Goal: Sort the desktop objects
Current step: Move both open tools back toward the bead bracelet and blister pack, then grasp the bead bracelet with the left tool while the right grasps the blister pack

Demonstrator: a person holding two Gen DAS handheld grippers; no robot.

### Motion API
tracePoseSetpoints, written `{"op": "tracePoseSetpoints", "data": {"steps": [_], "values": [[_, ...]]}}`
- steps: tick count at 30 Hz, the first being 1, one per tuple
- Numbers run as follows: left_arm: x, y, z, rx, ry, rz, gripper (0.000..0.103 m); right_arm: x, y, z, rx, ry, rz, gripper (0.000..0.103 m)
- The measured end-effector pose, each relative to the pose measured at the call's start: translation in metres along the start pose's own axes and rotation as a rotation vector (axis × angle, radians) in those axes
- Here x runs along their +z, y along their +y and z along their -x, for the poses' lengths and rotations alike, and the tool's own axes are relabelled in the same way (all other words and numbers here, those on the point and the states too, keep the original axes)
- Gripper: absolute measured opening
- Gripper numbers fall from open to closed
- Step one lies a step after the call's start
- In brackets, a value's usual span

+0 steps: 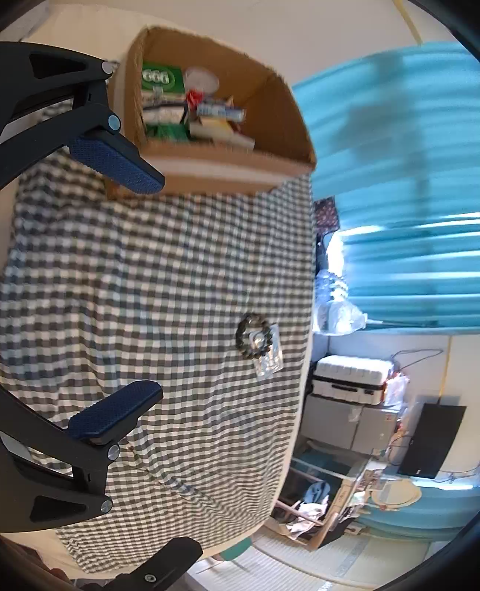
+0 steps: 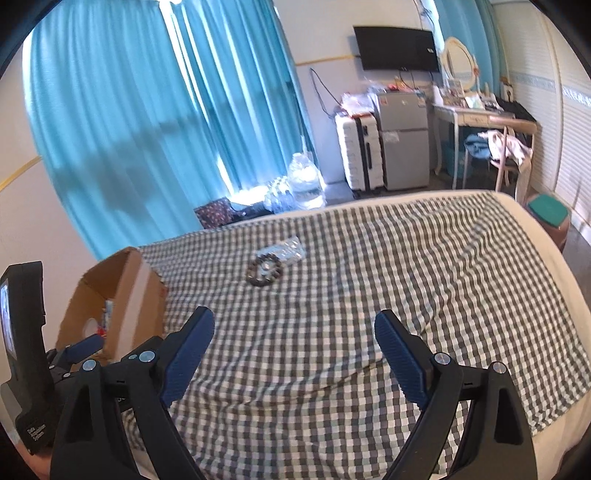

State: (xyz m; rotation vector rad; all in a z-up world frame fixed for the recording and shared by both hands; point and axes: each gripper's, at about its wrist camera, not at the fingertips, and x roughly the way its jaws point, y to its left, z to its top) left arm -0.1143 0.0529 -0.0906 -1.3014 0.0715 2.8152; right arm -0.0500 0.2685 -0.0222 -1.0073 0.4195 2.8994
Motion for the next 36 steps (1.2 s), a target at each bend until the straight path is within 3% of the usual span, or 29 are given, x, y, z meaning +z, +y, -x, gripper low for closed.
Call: {"op": "tracePoseSetpoints", "data": {"steps": [14,21,29,32,33,34,36], "values": [[0.033,-0.052,-0.139,-0.041,0.075,-0.008,0.103,0.023,-0.062,-0.124,-0.072,0.069,-0.071,0.089],[0.059,-0.041,-0.206,0.069,0.098,0.091,0.103,0.043,-0.068,-0.188,-0.056,0.057,-0.092,0.089],[0.078,-0.029,-0.263,-0.007,0.127,0.160,0.103,0.038,-0.061,-0.231,-0.043,0.087,-0.065,0.089],[0.077,-0.034,-0.272,-0.021,0.134,0.099,0.085,0.035,-0.056,-0.234,-0.065,0.091,-0.012,0.089],[0.078,-0.036,-0.271,-0.032,0.125,0.070,0.072,0.035,-0.055,-0.234,-0.064,0.089,-0.008,0.089],[0.078,-0.037,-0.267,-0.043,0.112,0.051,0.041,0.035,-0.055,-0.234,-0.055,0.089,-0.013,0.089],[0.079,-0.036,-0.262,-0.085,0.115,0.036,0.012,0.035,-0.056,-0.237,-0.031,0.101,-0.035,0.089]]}}
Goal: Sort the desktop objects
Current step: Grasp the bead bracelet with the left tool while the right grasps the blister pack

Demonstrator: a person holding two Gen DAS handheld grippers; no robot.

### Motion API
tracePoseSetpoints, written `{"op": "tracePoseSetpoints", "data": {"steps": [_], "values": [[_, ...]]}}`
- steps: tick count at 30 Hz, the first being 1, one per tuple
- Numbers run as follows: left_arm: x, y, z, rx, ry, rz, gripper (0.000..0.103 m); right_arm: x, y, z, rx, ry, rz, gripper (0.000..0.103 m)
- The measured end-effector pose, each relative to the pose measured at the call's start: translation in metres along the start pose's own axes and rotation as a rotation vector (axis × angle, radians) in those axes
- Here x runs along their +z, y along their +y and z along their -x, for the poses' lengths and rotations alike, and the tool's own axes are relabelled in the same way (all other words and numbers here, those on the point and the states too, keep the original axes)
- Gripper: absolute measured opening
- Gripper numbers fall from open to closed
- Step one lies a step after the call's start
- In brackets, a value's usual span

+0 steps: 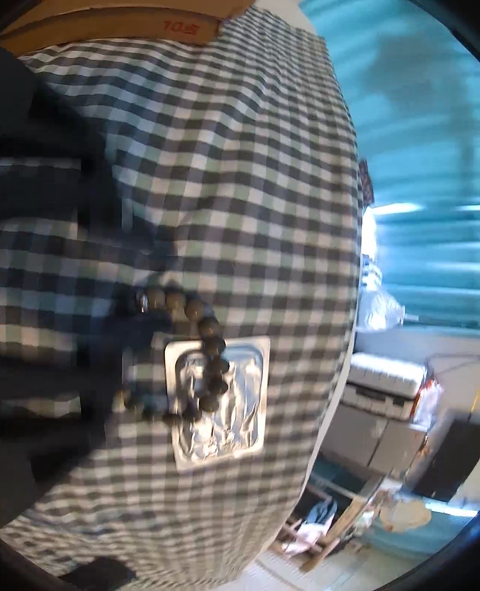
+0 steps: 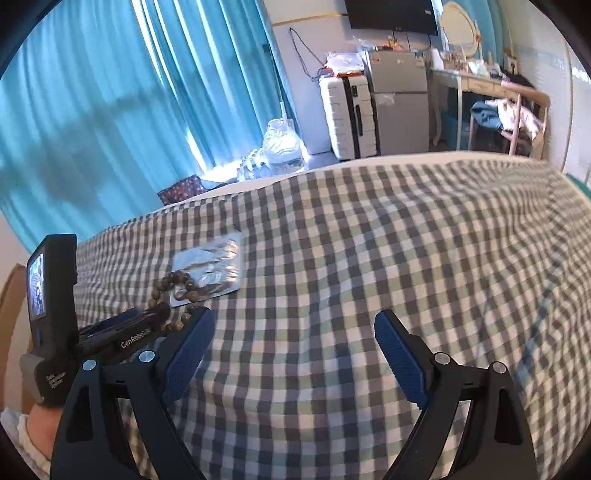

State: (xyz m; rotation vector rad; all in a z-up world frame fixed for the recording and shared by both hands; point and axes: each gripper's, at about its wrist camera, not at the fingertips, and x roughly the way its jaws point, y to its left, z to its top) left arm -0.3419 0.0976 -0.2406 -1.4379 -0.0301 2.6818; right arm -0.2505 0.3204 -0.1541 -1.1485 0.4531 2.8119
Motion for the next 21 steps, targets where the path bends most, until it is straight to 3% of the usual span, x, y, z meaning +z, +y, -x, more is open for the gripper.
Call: {"op": "tracePoseSetpoints", "data": {"steps": [4,10,15,18,21], "values": [[-0.002,0.016,0.014,-0.040,0.019,0.033,0.012,-0.001,0.009,-0.002,0.029,0.016,0.007,0.089],[-0.005,0.051,0.046,0.096,-0.037,0.013,0.012,0.006,0.033,-0.011,0.138,0.041,0.055,0.089],[-0.009,0.077,0.055,0.141,-0.044,0.033,0.012,0.017,0.053,-0.055,0.169,0.117,0.073,0.089],[-0.012,0.085,0.051,0.140,-0.037,0.032,0.012,0.022,0.049,-0.090,0.204,0.196,-0.019,0.089],[-0.014,0.082,0.043,0.139,-0.028,0.016,0.012,0.030,0.051,-0.104,0.212,0.180,-0.031,0.089]]}}
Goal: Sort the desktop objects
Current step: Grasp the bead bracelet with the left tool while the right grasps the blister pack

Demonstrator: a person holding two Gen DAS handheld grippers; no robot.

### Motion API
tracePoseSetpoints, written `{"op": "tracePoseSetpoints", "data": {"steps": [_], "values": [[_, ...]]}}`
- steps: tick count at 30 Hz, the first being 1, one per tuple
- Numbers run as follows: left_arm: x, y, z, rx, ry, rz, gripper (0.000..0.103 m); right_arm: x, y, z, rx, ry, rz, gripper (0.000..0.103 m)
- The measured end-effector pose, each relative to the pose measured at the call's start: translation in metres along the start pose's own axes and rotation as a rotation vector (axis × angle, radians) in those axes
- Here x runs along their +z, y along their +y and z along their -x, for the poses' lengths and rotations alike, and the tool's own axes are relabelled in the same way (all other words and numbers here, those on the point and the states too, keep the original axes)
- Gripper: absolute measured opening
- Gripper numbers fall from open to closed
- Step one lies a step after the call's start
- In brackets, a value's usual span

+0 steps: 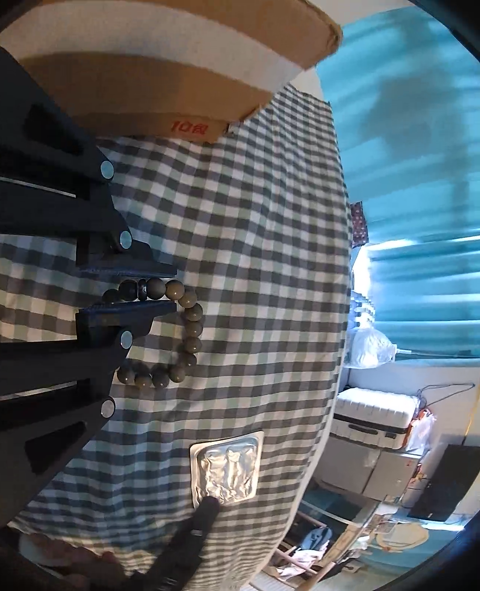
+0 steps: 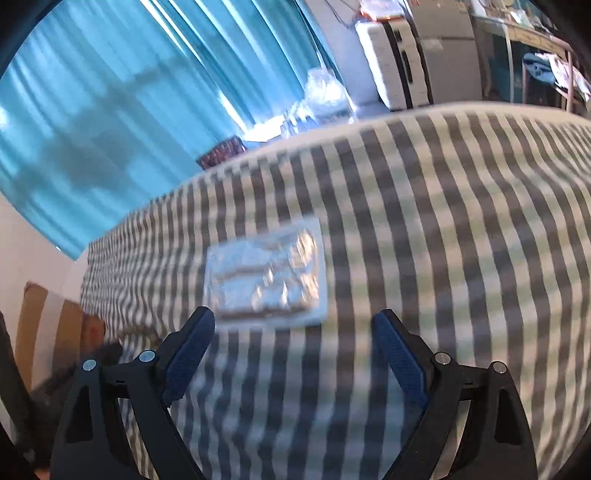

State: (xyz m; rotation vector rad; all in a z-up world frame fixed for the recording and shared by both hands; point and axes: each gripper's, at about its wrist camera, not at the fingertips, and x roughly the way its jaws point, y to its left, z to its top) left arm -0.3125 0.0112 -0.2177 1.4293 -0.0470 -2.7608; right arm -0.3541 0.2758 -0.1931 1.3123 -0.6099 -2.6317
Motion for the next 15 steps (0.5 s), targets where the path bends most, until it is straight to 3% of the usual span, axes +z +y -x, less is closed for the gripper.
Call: {"op": "tracePoseSetpoints", "data": {"steps": [1,4,5,9,11,15], "values": [[0.001,-0.005,-0.004,-0.006,0.003,0.000,0.012,0.003,0.002,-0.004,0.013,0.002,0.005,0.084],[-0.002,-0.010,-0.013,-0.015,0.013,0.006,0.012,0.010,0.005,-0.016,0.029,0.016,0.009,0.032],[-0.002,-0.011,-0.015,-0.011,0.011,0.003,0.012,0.010,0.005,-0.017,0.046,0.025,0.002,0.027],[-0.008,-0.013,-0.014,-0.015,-0.001,-0.030,0.012,0.005,0.015,-0.002,0.103,-0.024,0.031,0.016],[-0.010,-0.008,-0.013,-0.045,0.006,0.000,0.012,-0.002,0.027,0.013,0.150,-0.055,0.062,0.012],[-0.016,-0.004,-0.013,-0.068,0.016,0.016,0.012,-0.016,0.058,0.030,0.176,-0.061,0.168,0.011]]}}
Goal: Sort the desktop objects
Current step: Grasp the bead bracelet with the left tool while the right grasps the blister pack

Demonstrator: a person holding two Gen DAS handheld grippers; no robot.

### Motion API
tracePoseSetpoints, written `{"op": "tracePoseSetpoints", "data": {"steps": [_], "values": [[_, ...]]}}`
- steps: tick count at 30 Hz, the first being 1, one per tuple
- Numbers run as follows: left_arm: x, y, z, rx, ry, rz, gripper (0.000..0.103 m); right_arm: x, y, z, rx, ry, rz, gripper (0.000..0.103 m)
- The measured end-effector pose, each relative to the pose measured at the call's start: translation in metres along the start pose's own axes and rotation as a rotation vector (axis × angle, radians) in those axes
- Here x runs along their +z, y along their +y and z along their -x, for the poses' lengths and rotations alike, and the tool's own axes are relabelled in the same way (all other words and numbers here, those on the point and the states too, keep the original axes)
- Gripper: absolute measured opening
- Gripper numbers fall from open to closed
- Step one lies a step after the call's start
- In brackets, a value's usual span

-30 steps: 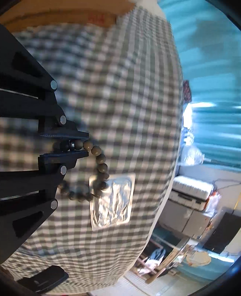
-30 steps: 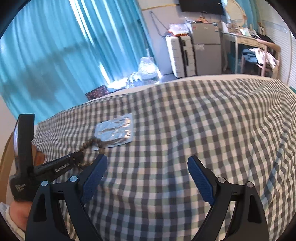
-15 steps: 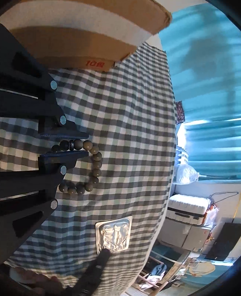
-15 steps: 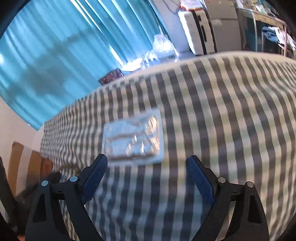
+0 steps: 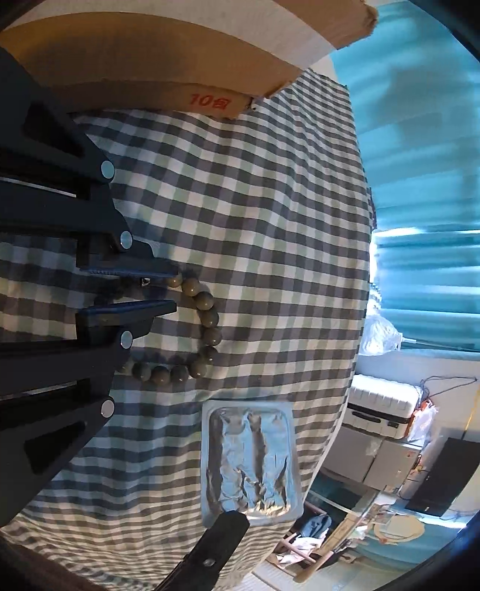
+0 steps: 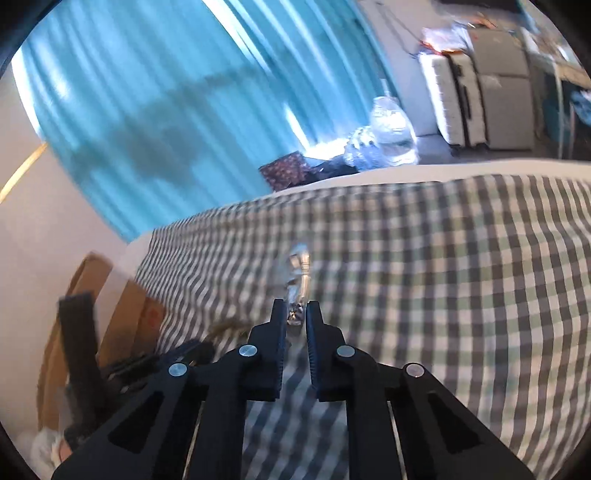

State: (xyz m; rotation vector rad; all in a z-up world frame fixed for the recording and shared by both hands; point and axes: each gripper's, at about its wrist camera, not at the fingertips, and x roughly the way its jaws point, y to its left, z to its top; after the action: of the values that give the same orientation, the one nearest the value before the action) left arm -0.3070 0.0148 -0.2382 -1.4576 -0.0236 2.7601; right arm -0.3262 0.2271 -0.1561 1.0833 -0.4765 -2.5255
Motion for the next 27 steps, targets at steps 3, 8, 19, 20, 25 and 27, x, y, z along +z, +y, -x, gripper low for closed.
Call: {"op": "tracePoseSetpoints", "data": {"steps": [3,8,19,20,25,27], "values": [[-0.006,0.010,0.004,-0.049,0.004,0.040,0.014,-0.001,0.012,-0.006,0.029,0.006,0.007,0.011],[-0.013,0.025,-0.008,-0.115,0.047,0.092,0.050,0.003,0.021,-0.032,0.029,0.020,-0.012,0.013],[-0.022,0.038,0.023,-0.164,-0.007,0.119,0.011,0.001,0.016,0.002,-0.091,-0.026,-0.004,0.008],[-0.026,0.037,0.035,-0.182,-0.027,0.118,0.011,-0.002,0.016,0.011,-0.109,-0.030,-0.002,0.008],[-0.039,0.024,0.071,-0.195,-0.040,0.067,0.011,-0.027,0.021,0.055,-0.148,-0.017,-0.006,0.008],[-0.043,0.019,0.088,-0.203,-0.044,0.045,0.011,-0.045,0.030,0.074,-0.168,-0.005,0.012,0.008]]}}
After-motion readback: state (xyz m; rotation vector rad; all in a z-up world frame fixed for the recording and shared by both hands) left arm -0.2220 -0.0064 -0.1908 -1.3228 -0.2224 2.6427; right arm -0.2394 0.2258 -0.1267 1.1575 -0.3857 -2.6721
